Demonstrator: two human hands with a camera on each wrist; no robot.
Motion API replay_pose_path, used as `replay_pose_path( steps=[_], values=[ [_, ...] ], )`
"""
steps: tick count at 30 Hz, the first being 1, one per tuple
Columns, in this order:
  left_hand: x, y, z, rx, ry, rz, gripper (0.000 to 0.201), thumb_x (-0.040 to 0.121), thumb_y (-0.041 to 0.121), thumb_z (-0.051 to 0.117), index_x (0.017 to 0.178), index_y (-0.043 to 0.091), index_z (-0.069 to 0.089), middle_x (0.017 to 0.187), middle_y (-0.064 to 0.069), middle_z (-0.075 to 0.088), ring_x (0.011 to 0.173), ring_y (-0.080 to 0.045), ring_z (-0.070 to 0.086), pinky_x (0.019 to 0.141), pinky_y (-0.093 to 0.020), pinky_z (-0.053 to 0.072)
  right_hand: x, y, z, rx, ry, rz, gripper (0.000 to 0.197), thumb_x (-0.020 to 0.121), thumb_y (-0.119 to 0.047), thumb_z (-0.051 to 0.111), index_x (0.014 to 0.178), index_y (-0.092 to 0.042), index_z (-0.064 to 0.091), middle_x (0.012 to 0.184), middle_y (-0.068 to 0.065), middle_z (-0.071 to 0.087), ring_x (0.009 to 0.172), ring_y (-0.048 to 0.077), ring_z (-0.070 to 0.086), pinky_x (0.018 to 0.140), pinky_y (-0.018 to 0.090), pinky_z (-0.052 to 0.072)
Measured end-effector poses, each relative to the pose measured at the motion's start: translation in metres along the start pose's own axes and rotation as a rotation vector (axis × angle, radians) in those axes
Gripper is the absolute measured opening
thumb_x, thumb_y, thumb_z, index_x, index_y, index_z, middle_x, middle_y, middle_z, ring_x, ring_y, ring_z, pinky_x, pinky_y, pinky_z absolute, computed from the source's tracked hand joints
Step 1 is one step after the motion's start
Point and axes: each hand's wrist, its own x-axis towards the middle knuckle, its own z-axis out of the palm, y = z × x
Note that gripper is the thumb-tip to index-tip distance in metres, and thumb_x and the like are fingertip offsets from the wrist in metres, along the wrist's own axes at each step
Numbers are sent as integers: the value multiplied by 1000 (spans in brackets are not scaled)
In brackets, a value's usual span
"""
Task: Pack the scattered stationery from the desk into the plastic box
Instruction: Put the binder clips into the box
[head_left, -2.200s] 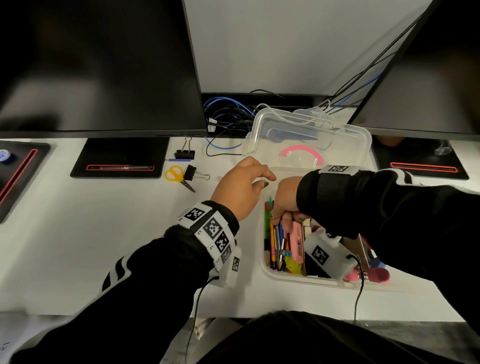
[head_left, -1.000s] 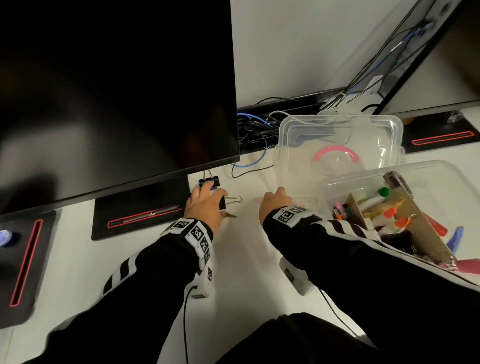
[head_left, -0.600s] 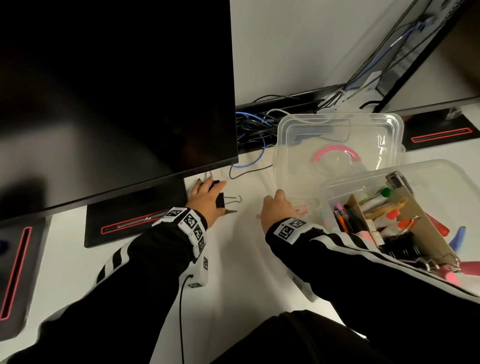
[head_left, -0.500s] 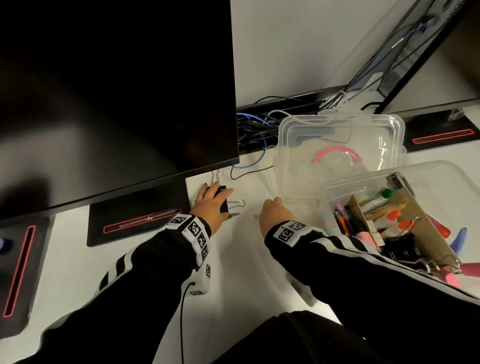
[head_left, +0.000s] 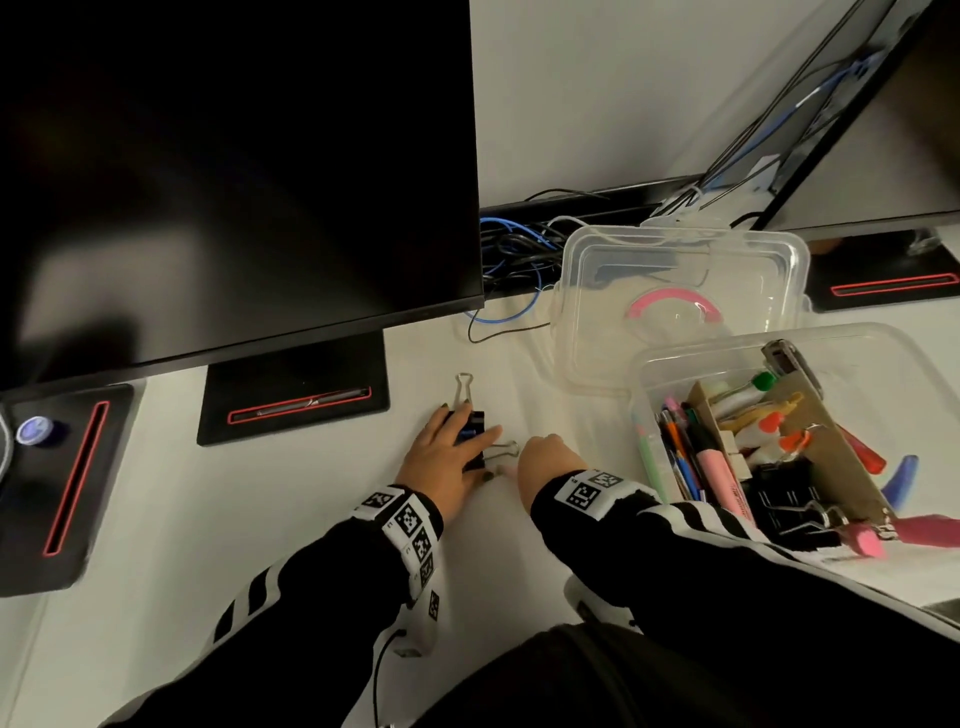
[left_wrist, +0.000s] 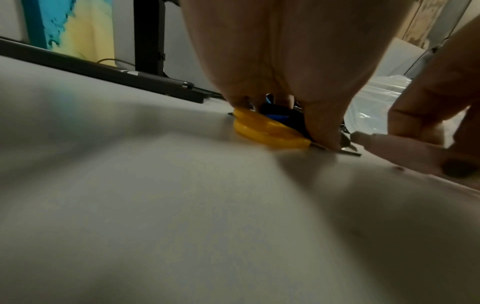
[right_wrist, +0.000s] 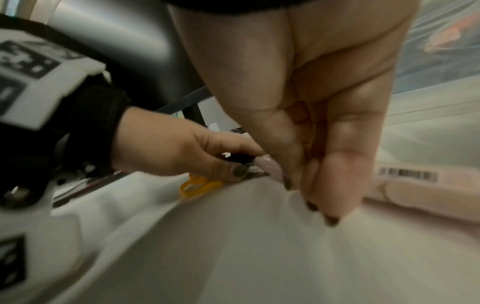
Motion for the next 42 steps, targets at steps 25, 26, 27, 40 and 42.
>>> replay_pose_path(
  steps=[25, 26, 27, 40, 42],
  values=[
    [-30, 39, 15, -366, 111, -66, 39, 83, 7, 68, 107, 36, 57, 149, 10, 29, 137, 1, 15, 109, -14, 9, -78, 167, -143, 676, -70, -124, 37, 80, 5, 67, 105, -17, 52, 73, 22, 69, 53, 28, 67, 55, 37, 57],
    [-30, 40, 15, -381, 113, -71, 42, 82, 6, 68, 102, 41, 55, 148, 11, 29, 135, 4, 15, 108, -13, 9, -74, 169, -137, 607, -103, -94, 35, 80, 5, 68, 104, -16, 53, 73, 21, 70, 53, 26, 67, 58, 38, 58],
    [-30, 42, 14, -389, 114, -75, 45, 82, 4, 68, 98, 43, 52, 148, 11, 29, 133, 5, 15, 108, -13, 10, -70, 169, -131, 543, -132, -67, 33, 80, 4, 67, 103, -15, 53, 72, 19, 70, 53, 25, 67, 59, 37, 58],
    [-34, 50, 20, -428, 147, -142, 50, 81, 1, 67, 94, 46, 51, 141, 22, 27, 133, 6, 17, 108, -14, 11, -39, 161, -123, 413, -153, 1, 23, 92, -11, 57, 110, 3, 60, 79, 17, 69, 43, 15, 62, 45, 25, 52],
    [-35, 50, 20, -435, 148, -144, 48, 82, 1, 67, 95, 45, 52, 140, 23, 26, 133, 6, 17, 108, -15, 11, -38, 162, -118, 393, -190, 34, 23, 92, -10, 56, 109, 5, 59, 69, 14, 68, 37, 13, 59, 36, 19, 45]
  ],
)
